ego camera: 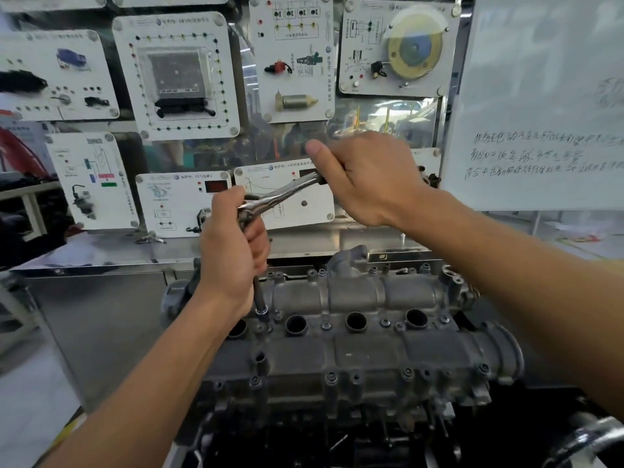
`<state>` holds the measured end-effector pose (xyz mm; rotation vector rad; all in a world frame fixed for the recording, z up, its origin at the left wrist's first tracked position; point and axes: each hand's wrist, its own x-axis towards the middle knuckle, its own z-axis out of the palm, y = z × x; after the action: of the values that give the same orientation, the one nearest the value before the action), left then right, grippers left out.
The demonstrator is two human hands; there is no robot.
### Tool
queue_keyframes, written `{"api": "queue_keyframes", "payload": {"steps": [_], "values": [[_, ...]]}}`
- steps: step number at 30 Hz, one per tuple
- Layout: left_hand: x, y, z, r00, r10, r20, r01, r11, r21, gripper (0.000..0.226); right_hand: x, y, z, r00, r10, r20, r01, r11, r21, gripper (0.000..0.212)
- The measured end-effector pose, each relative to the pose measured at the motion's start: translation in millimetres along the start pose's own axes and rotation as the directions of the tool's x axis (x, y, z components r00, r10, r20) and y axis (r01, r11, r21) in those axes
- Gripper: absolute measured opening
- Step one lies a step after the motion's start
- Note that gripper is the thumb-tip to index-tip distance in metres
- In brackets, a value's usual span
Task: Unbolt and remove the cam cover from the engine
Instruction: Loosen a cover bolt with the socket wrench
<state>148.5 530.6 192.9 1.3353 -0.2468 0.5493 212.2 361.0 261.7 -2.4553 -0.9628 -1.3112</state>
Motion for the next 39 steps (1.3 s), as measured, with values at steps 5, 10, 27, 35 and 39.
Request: {"api": "queue_keyframes", "payload": {"steps": [5, 10, 27, 35, 39], "values": [[-5, -1, 11, 0.998, 0.058, 0.007, -0.058, 0.998, 0.010, 0.039, -45, -30, -60, 0.966, 0.128, 0.224, -0.078, 0.973, -0.219, 0.073], [1, -4, 25, 0.998, 0.040, 0.039, -0.044, 0.995, 0.095, 0.057, -90, -86, -93, 0.881, 0.141, 0.451, -0.071, 0.983, -0.168, 0.044], [18, 0, 7, 0.995, -0.069, 0.077, 0.068, 0.998, 0.016, 0.041, -24, -61, -41, 0.936, -0.206, 0.286, 0.304, 0.882, -0.359, 0.047], [12, -3, 5, 0.996, 0.017, 0.088, -0.017, 1.000, 0.002, 0.043, -6, -36, -26, 0.904, -0.317, 0.287, 0.377, 0.908, -0.183, 0.062], [14, -3, 13, 0.997, 0.000, 0.076, -0.007, 0.996, 0.088, 0.049, -5, -32, -16, 0.912, -0.277, 0.302, 0.322, 0.941, -0.108, 0.050]]}}
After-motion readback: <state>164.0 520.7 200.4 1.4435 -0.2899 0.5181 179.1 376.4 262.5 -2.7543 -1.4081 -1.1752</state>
